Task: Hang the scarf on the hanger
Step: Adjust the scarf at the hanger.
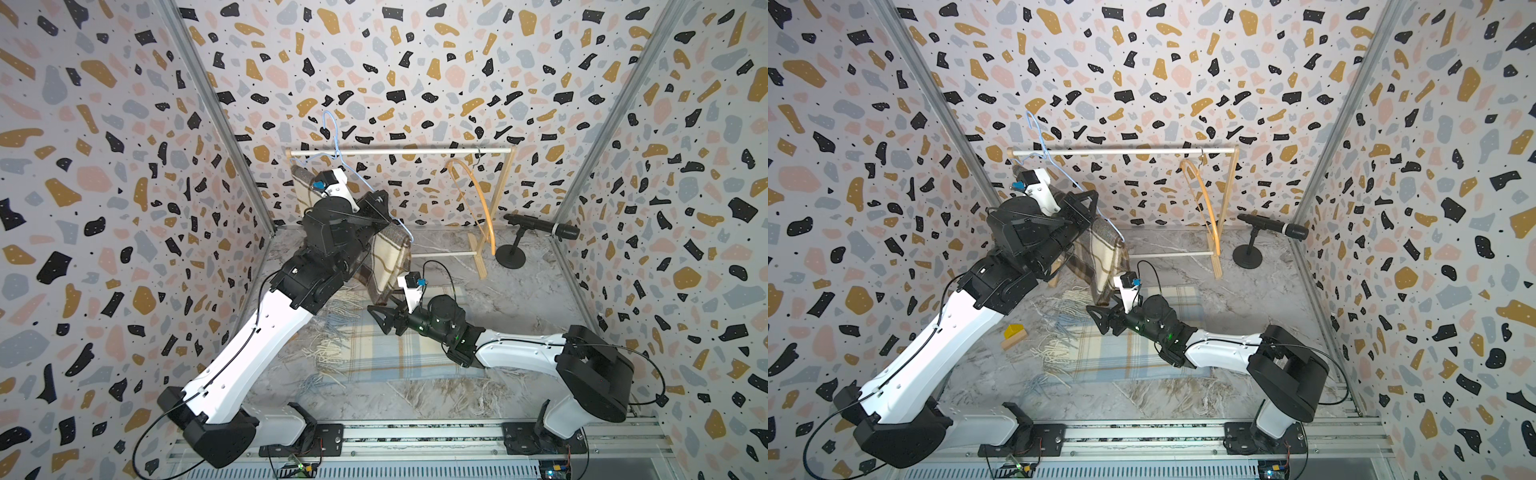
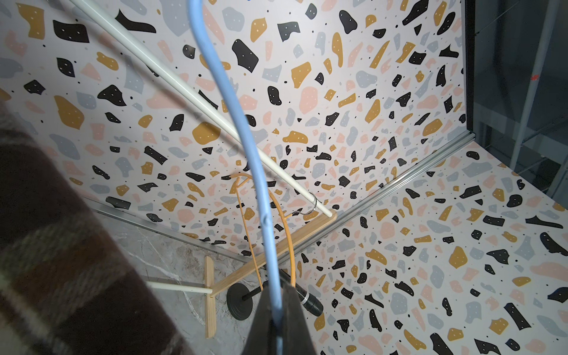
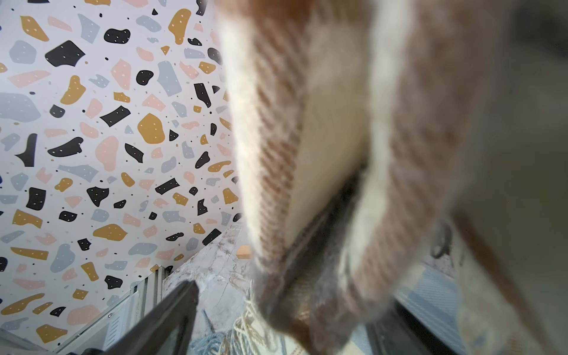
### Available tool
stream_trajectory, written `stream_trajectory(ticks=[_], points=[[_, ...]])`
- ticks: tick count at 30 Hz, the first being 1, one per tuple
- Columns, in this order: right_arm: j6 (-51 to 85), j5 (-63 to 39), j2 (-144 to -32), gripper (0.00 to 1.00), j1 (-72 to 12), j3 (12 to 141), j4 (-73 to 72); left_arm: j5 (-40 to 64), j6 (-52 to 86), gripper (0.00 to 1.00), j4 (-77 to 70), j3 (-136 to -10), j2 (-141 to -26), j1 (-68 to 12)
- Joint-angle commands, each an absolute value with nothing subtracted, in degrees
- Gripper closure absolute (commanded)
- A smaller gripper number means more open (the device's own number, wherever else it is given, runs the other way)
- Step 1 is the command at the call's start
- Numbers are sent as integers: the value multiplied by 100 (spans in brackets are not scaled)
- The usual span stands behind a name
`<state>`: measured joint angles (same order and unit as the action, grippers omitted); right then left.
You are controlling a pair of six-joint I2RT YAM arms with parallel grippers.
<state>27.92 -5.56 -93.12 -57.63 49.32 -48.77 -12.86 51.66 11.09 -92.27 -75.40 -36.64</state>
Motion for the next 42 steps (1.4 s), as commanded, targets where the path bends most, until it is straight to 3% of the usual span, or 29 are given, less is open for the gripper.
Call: stream_trajectory(ticks=[1, 7, 11, 28, 42], points=[[2779, -663, -9373, 23, -5792, 5300, -4938, -1394, 4935, 100, 307, -9246, -7409, -3709], [2865, -418, -9444, 72, -5793, 4924, -4938, -1457, 4887, 100, 299, -9261, -7390, -3709], [2686, -198, -9330, 99, -5792, 4648, -4692, -1476, 4861, 100, 323, -9248, -7371, -3709], [2273, 724, -9055, 100, -5784, 3985, -3364, -1571, 4834, 100, 461, -9240, -7356, -3708], [2148, 1282, -8670, 100, -5704, 3593, -3144, -1628, 4547, 100, 532, -9209, -7359, -3703]])
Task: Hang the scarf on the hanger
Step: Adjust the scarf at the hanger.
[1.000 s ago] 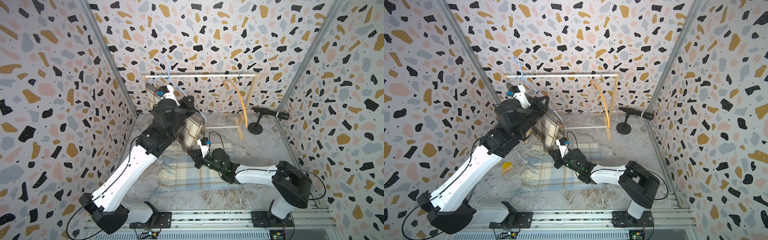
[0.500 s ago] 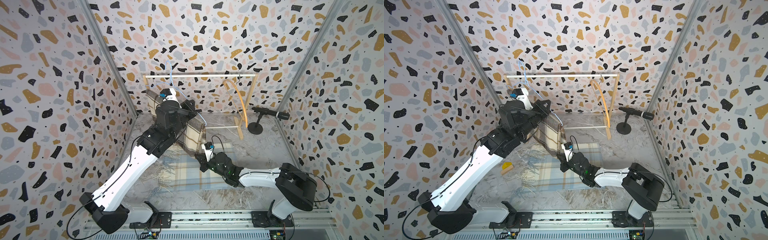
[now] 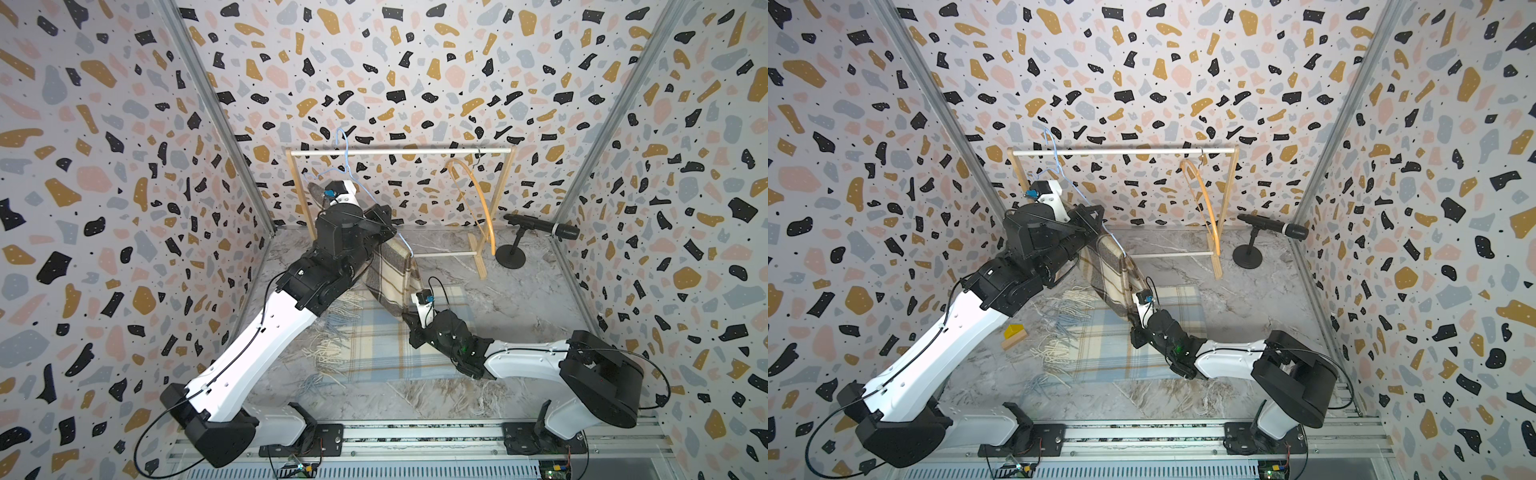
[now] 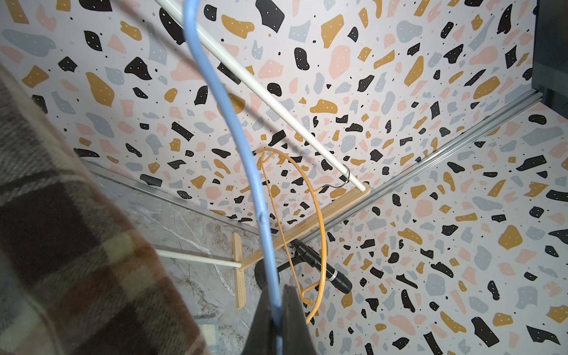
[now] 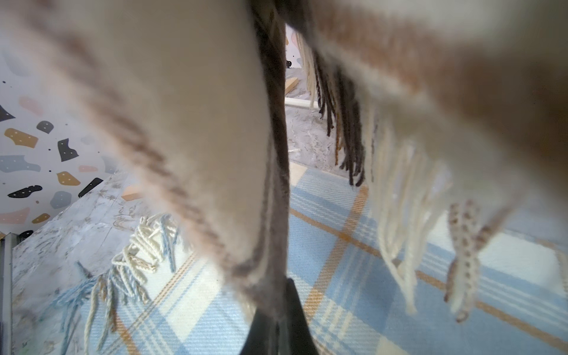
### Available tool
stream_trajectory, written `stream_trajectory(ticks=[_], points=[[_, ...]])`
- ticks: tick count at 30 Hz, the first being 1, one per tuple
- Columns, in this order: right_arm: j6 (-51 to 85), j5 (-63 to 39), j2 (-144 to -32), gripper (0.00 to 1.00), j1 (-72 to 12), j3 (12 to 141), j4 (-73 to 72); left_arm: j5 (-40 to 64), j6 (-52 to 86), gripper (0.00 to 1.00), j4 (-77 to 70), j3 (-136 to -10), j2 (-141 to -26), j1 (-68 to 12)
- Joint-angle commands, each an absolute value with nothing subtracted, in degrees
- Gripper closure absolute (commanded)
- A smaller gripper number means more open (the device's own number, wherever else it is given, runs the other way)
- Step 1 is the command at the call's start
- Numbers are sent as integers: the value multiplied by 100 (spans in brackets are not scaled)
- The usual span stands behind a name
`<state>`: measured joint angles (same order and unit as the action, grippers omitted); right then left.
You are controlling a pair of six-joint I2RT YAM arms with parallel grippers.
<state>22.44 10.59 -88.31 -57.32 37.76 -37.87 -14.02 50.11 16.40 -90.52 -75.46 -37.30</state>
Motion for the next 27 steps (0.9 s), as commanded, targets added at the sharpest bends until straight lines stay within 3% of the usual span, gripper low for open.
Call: stream_trajectory(ticks=[1, 6, 9, 12, 15, 21, 27], points=[[2150, 1298, -8618, 100, -5689, 3558, -3133, -1633, 4538, 100, 536, -9211, -7364, -3702], [1978, 997, -8332, 100, -5638, 3505, -3119, -1546, 4509, 100, 536, -9158, -7374, -3704], [1755, 693, -7978, 73, -5615, 3594, -2840, -1402, 4462, 100, 562, -9031, -7337, -3708], [1630, 300, -7428, 38, -5571, 3642, -2505, -1239, 4426, 100, 557, -8787, -7251, -3700], [1571, 23, -6837, 23, -5539, 3753, -1693, -1078, 4346, 100, 569, -8542, -7143, -3702], [1447, -253, -5823, 9, -5108, 4611, 944, -388, 4188, 100, 718, -8096, -6807, -3700], [1499, -560, -5803, 2, -4625, 6291, 2754, 414, 4045, 100, 883, -7779, -6496, -3700]])
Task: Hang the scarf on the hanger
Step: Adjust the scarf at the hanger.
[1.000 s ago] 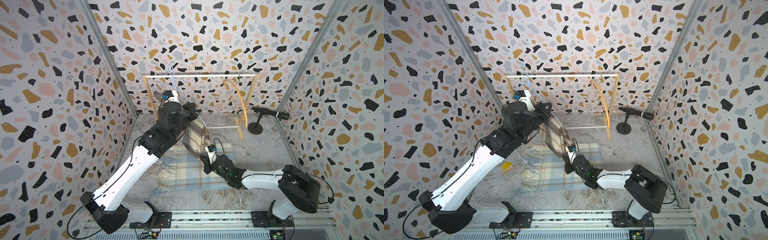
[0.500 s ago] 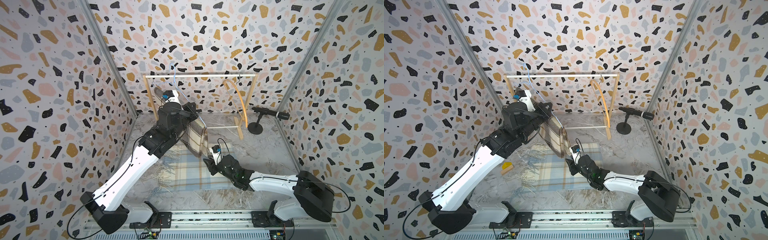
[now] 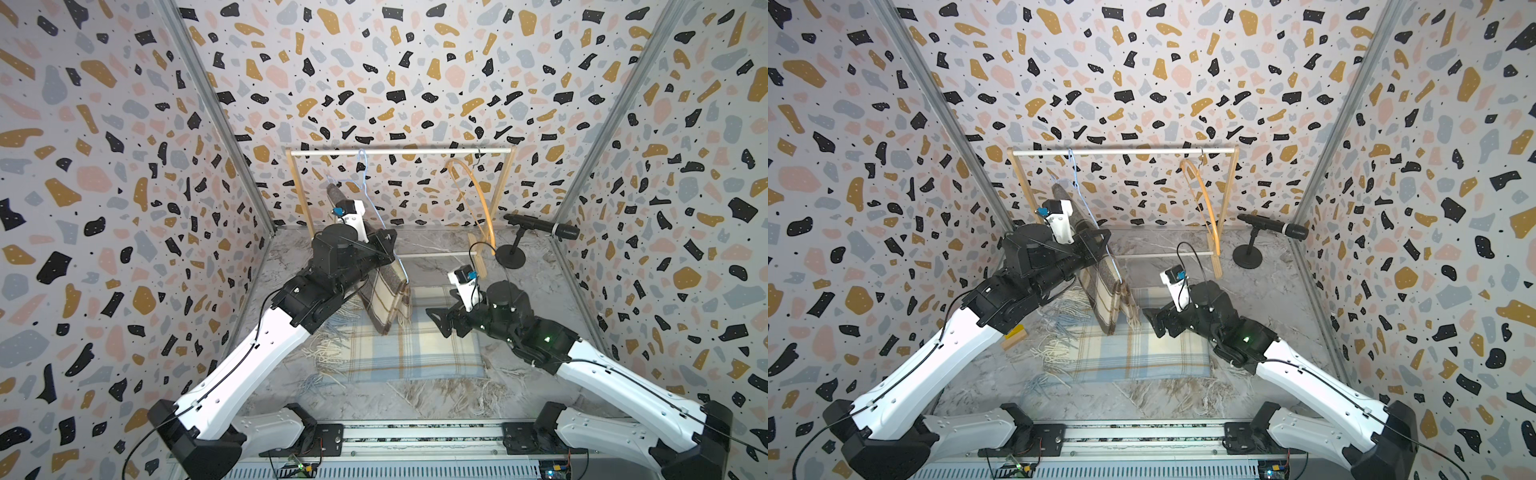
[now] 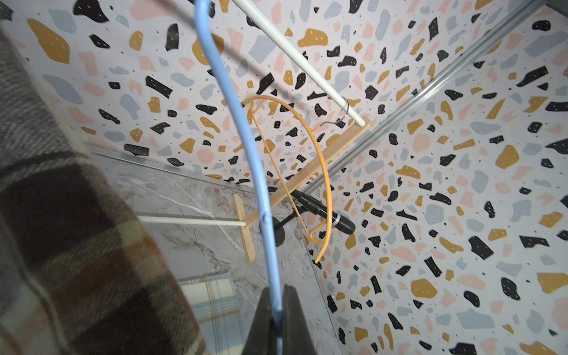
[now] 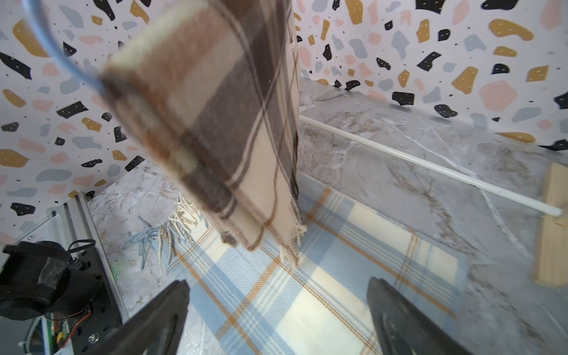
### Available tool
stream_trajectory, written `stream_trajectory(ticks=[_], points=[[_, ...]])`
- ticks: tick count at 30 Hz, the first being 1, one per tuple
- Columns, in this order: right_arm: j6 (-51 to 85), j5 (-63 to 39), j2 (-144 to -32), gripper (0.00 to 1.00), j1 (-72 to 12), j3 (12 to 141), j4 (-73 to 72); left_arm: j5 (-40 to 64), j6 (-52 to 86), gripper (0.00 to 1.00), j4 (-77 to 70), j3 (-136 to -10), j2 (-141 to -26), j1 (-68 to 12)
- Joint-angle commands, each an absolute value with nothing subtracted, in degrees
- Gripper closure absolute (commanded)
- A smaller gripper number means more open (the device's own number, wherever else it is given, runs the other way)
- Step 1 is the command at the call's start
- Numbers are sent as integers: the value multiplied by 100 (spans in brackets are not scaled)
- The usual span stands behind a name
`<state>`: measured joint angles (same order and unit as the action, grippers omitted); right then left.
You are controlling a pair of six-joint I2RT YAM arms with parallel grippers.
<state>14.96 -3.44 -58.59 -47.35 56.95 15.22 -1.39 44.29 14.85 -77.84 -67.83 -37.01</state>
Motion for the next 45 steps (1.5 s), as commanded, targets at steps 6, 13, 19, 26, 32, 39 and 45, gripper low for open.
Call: stream_trajectory(ticks=[6, 13, 19, 26, 32, 39, 45], points=[[2067, -995, -6479, 1, -4380, 7903, 2996, 1152, 3985, 100, 825, -7499, -6307, -3700], [2670, -1587, -7483, 2, -4368, 9391, 3003, 1912, 4010, 100, 658, -7347, -6284, -3700], [3070, -1731, -8168, 8, -4367, 10217, 3001, 2174, 4033, 100, 450, -7226, -6275, -3700], [3414, -2014, -8751, 21, -4359, 10738, 3001, 2341, 4014, 100, 313, -7189, -6266, -3700], [3477, -1946, -9029, 40, -4346, 11005, 2999, 2425, 4091, 100, 165, -7064, -6265, -3700], [3604, -2195, -9315, 71, -4351, 11220, 2999, 2550, 4067, 100, 104, -7004, -6313, -3700], [3456, -2009, -9161, 100, -4237, 11145, 3010, 2501, 3850, 100, 216, -6885, -6224, -3700]])
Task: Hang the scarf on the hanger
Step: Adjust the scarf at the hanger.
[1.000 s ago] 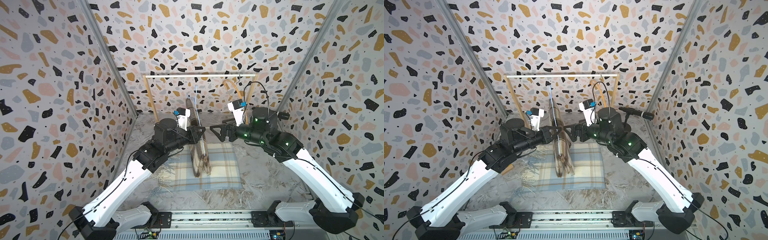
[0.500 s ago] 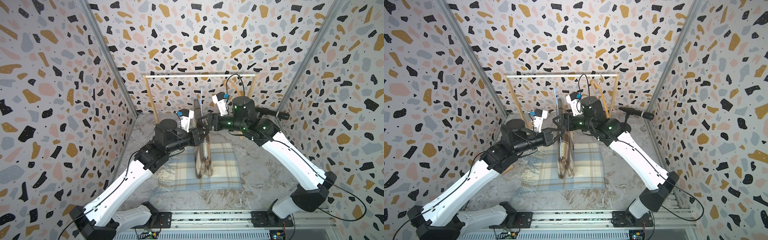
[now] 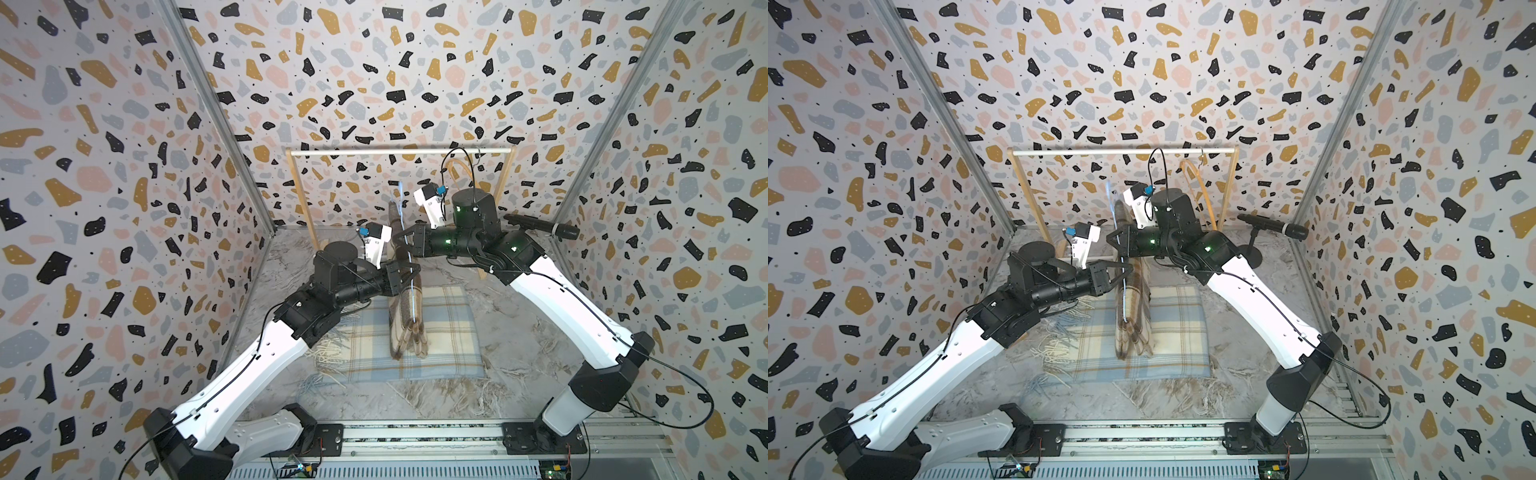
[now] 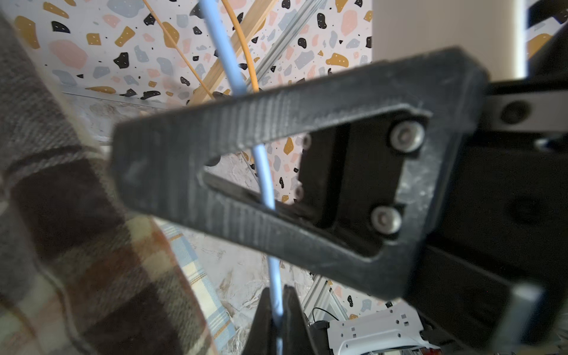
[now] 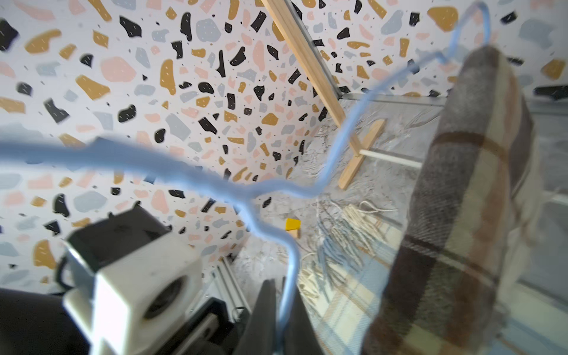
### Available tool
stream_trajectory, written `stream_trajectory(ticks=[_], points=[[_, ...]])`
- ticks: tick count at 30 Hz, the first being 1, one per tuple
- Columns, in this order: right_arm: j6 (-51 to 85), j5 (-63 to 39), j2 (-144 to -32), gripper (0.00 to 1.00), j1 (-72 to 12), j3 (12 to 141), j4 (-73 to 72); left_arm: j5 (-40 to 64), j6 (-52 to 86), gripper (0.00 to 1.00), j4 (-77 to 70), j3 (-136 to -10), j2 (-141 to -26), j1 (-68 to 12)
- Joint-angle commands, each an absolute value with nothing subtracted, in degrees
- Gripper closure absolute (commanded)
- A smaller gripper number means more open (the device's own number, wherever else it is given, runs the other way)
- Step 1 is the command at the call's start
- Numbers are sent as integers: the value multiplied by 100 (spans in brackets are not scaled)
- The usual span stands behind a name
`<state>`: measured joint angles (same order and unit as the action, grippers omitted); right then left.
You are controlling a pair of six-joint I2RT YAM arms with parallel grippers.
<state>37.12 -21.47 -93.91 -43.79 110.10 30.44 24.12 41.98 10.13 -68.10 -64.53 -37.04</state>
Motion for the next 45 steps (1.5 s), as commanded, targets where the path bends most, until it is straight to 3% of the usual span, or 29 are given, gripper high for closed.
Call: stream_trajectory(ticks=[1, 5, 11, 17, 21, 27, 37, 45], points=[[3439, -2011, -9130, 100, -4212, 11139, 3009, 2480, 3791, 100, 256, -6864, -6178, -3700], [3417, -2197, -9043, 100, -4030, 11150, 3080, 2278, 3488, 82, 591, -6760, -5932, -3700], [3344, -2418, -8853, 100, -3777, 11183, 3359, 1489, 3071, 38, 1482, -6594, -5282, -3627], [3233, -2598, -8610, 100, -3670, 11289, 3745, 675, 3653, 16, 1818, -5828, -4686, -3230], [3397, -2939, -8477, 100, -3631, 11350, 3869, 819, 4672, 0, 1074, -4882, -4485, -2586], [3629, -3415, -8339, 100, -3604, 11402, 4046, 1793, 6017, 0, -1142, -3724, -5116, -1705], [3817, -3531, -8234, 100, -3604, 11382, 4069, 2650, 6733, 0, -3243, -3539, -6951, -1375], [3824, -3423, -8055, 100, -3605, 10935, 4068, 2486, 6231, 1, -2869, -3662, -7342, -1380]])
